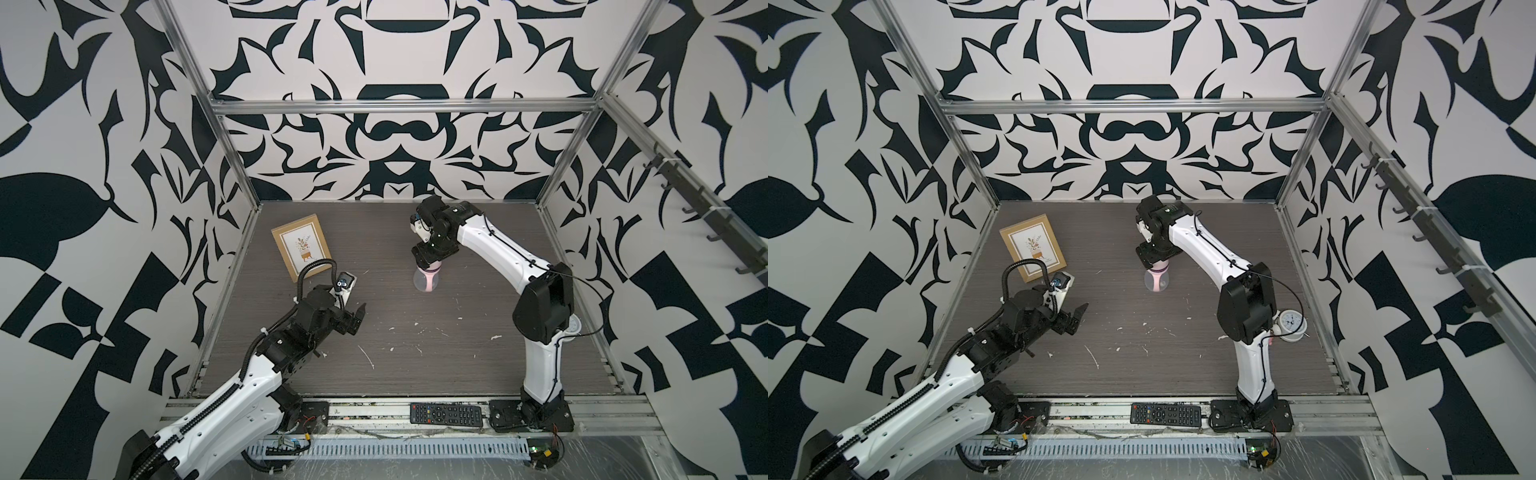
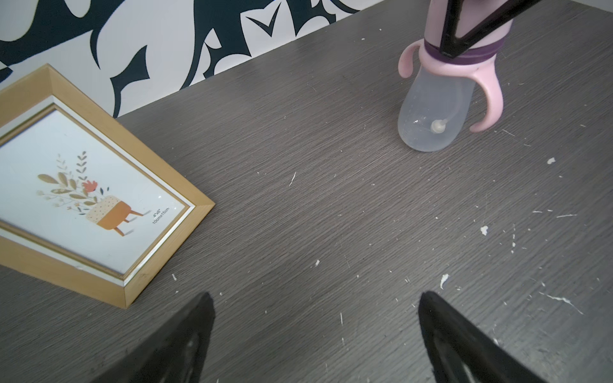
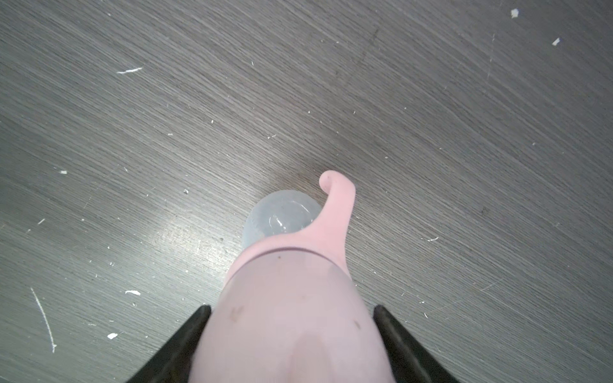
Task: Assemble the baby bottles
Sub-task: Close the lid on the baby bottle.
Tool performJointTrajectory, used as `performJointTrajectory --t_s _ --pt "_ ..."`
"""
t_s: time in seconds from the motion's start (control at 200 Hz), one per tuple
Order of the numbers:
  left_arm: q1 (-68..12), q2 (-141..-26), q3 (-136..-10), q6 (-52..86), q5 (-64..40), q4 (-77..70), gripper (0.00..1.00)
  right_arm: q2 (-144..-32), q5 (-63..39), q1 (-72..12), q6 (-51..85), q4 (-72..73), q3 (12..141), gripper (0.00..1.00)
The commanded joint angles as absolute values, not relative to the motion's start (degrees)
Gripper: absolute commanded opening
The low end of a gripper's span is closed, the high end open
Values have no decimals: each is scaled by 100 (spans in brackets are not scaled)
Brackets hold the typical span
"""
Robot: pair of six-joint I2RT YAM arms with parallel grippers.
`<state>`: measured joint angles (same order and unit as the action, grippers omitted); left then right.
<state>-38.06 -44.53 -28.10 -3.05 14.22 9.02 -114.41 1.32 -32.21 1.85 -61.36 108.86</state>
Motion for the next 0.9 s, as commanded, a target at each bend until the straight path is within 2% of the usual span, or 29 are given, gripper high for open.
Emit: performJointTrajectory --t_s 0.0,0.415,0.895 --pt "-3806 -4481 -2967 -326 1380 949 99 -10970 220 -3206 140 -5969 10804 80" --pt "-3809 -4560 -3001 -326 1324 958 100 -10631 394 -3208 141 -5688 10700 84" --pt "-3806 -4711 -3138 -306 1232 1001 99 -10523 212 -3157 184 -5292 10322 76"
